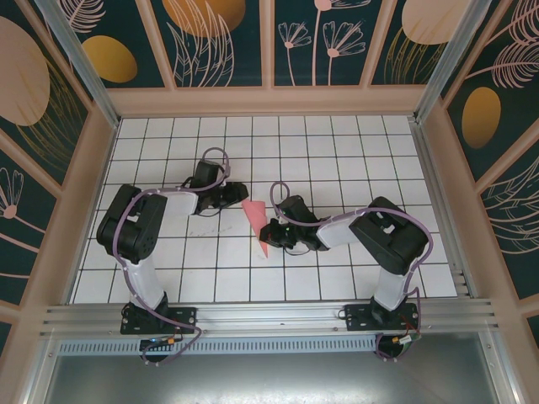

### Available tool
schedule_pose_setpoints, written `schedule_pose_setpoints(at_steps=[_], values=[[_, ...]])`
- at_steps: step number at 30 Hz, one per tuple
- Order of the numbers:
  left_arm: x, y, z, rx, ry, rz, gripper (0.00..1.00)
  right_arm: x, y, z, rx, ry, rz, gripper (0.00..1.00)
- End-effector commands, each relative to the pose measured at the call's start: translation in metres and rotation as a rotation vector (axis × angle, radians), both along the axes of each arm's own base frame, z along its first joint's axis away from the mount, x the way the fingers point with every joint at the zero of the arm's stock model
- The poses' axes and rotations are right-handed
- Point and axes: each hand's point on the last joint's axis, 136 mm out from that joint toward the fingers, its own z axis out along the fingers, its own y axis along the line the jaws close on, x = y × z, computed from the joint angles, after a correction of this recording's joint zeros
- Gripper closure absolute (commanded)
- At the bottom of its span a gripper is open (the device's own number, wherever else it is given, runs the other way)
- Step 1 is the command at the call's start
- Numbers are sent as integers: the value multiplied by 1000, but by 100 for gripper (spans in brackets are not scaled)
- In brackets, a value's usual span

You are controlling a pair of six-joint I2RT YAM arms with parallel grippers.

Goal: Fold a paper plane with a square sheet of paper (pick it up from the middle)
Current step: Fold the wing for the fifth time at the center of the table.

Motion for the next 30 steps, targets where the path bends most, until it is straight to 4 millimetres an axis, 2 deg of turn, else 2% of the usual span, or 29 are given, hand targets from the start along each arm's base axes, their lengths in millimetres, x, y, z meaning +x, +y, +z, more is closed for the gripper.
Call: schedule_pose_setpoints(at_steps=[1, 8, 13, 16, 19, 26, 30], values=[[5, 5, 14, 34, -39, -5, 57, -36, -41, -62, -209, 174, -10, 100], [-11, -10, 49, -119, -90, -57, 58, -35, -38, -61, -207, 171, -7, 100], [-27, -23, 48, -227, -73, -118, 60, -36, -36, -62, -207, 175, -1, 100], [-33, -30, 38, -254, -48, -147, 60, -36, -37, -63, -211, 175, 0, 100], [-31, -29, 26, -242, -27, -131, 60, -36, -37, -63, -214, 178, 1, 100], [-16, -11, -8, -115, 39, -9, 61, -37, -36, -63, -213, 176, 3, 100], [-11, 0, -18, -74, 67, 58, 62, -37, -34, -62, -210, 174, 7, 99]])
